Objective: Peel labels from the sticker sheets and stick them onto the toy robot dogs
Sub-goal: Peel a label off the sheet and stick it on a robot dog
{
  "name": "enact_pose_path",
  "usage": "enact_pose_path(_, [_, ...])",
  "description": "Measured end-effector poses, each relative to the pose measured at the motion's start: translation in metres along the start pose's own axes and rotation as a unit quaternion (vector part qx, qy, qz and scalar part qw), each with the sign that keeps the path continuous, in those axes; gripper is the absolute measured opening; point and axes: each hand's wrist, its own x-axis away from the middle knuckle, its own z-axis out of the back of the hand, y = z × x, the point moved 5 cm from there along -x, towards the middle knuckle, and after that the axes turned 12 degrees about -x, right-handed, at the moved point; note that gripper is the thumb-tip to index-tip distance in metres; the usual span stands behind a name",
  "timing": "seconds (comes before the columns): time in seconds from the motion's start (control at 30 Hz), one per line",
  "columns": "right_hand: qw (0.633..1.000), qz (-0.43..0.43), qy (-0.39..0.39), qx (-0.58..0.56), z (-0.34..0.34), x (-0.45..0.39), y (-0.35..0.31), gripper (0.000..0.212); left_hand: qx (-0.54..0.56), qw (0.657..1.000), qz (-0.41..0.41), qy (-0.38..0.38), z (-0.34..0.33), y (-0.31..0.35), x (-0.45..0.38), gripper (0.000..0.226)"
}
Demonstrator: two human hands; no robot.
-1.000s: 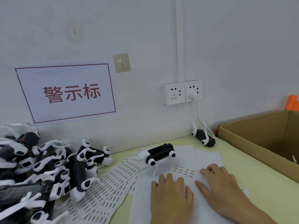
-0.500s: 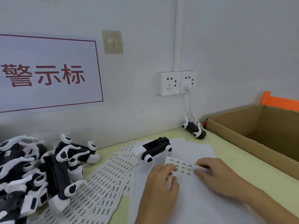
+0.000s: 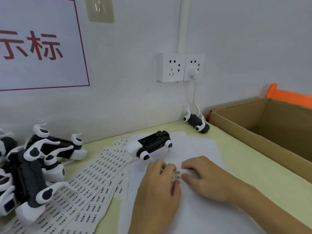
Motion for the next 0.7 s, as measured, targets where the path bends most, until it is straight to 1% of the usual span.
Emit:
enact_pose_path(0.07, [0.999,0.012,0.007,-0.033,-0.007,-0.002,-0.007,0.016,-0.055,0.998,-0.002,-0.026,-0.003,0.0,0.0,0.029])
enact_pose_path(0.13, [0.998,0.024,0.029,-0.042,-0.012,-0.002,-0.007,0.013,-0.101,0.994,0.01,-0.043,-0.005,-0.002,0.001,0.037])
enact_pose_path(0.17, [0.998,0.033,0.042,-0.025,-0.015,0.001,-0.006,0.015,-0.109,0.993,0.014,-0.043,-0.006,-0.002,0.001,0.04])
enact_pose_path(0.27, [0.995,0.057,0.075,0.038,-0.023,0.012,-0.004,0.029,-0.083,0.995,0.029,-0.04,-0.006,-0.003,0.003,0.042])
enact_pose_path(0.33, [0.993,0.057,0.089,0.045,-0.023,0.013,-0.003,0.031,-0.08,0.996,0.032,-0.037,-0.005,-0.005,0.004,0.044])
enact_pose_path(0.43, [0.994,0.042,0.1,0.008,-0.022,0.011,0.001,0.022,-0.082,0.996,0.026,-0.026,-0.006,-0.006,0.005,0.039])
enact_pose_path(0.53, [0.991,0.003,0.126,-0.041,-0.016,0.01,0.011,0.015,-0.096,0.995,0.005,0.016,-0.004,-0.006,0.003,0.033])
enact_pose_path(0.63, [0.986,-0.04,0.143,-0.078,-0.013,0.009,0.018,0.014,-0.097,0.994,-0.013,0.045,-0.006,-0.006,0.002,0.033])
enact_pose_path(0.7, [0.982,-0.05,0.141,-0.111,-0.011,0.009,0.018,0.019,-0.093,0.994,-0.008,0.057,-0.007,-0.008,0.002,0.032])
